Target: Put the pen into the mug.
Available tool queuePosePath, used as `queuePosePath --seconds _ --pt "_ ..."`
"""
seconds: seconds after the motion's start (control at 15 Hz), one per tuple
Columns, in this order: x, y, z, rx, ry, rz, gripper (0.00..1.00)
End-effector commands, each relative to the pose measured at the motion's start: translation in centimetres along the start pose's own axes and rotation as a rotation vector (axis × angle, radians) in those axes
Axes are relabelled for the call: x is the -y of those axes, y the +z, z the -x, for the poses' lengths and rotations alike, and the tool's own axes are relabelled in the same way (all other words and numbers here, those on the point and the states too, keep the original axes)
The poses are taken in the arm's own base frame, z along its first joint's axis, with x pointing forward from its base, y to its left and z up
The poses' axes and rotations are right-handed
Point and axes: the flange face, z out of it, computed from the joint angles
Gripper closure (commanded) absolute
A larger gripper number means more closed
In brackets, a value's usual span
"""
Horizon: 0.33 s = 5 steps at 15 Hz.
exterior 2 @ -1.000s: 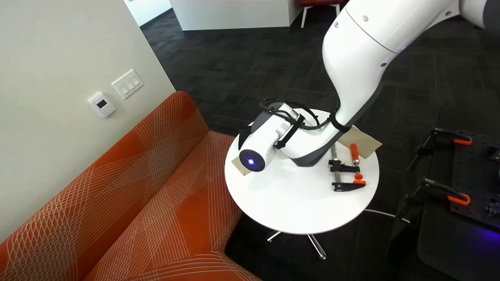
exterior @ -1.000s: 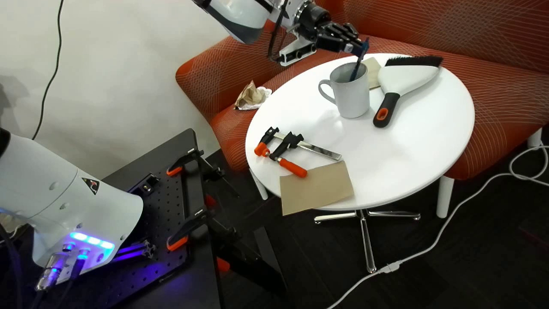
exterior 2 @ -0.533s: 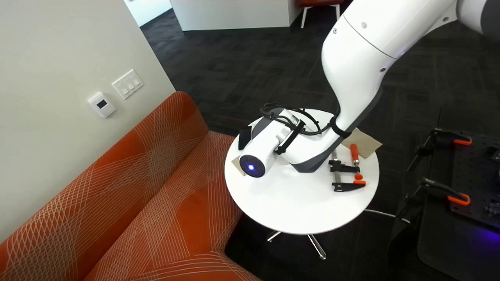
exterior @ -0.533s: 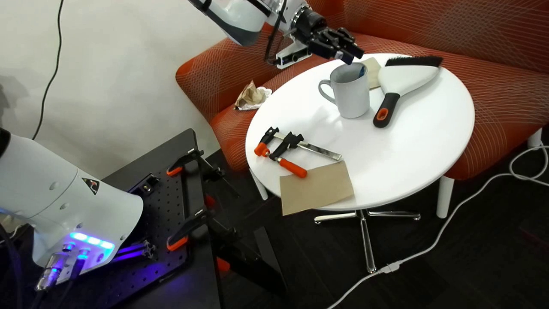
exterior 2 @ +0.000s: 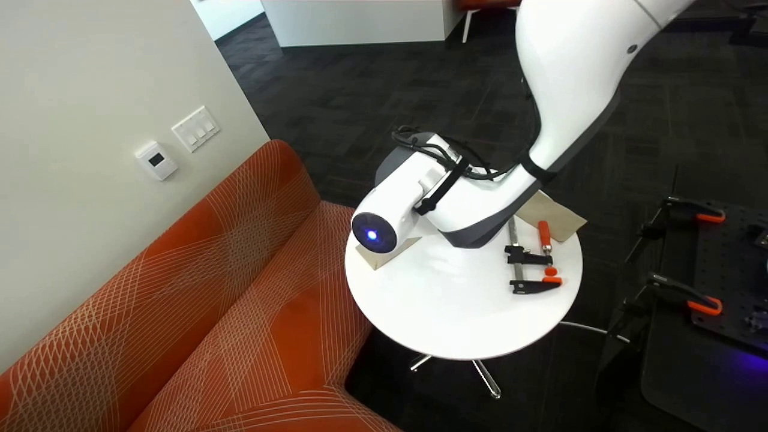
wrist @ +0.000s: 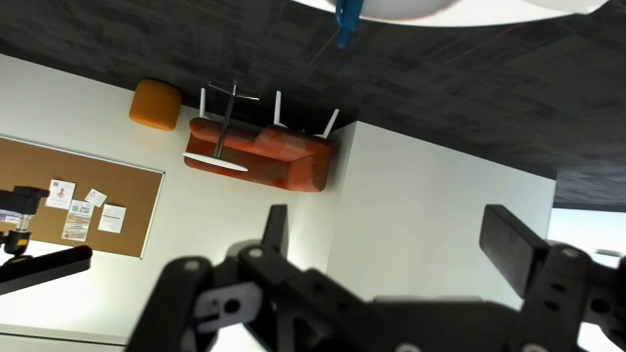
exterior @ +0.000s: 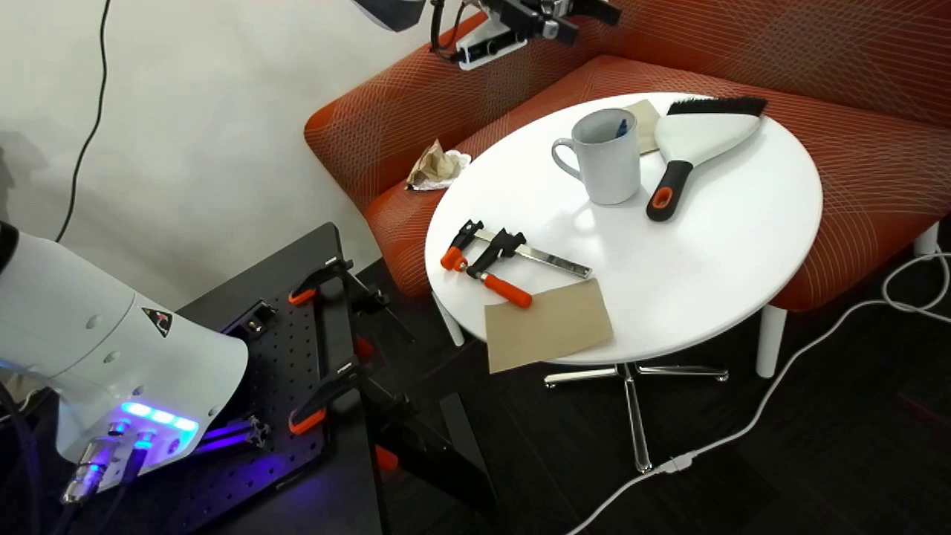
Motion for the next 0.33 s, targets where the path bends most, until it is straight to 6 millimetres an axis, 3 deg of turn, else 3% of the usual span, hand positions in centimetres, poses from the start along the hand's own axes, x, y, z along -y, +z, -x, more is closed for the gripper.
queuePosePath --seconds 0.0,0.07,0.13,0.27 --pt "-2.9 -2.1 -3.4 0.002 0.015 0.008 0.0" --pt "-3.3 -2.5 -4.1 0.007 0.017 0.004 0.0" --pt "-1.3 -1.7 -2.6 -0.005 0.023 -0.009 0.0" --pt "-2.0 -2.3 -3.6 -0.004 0.031 -0.014 0.0"
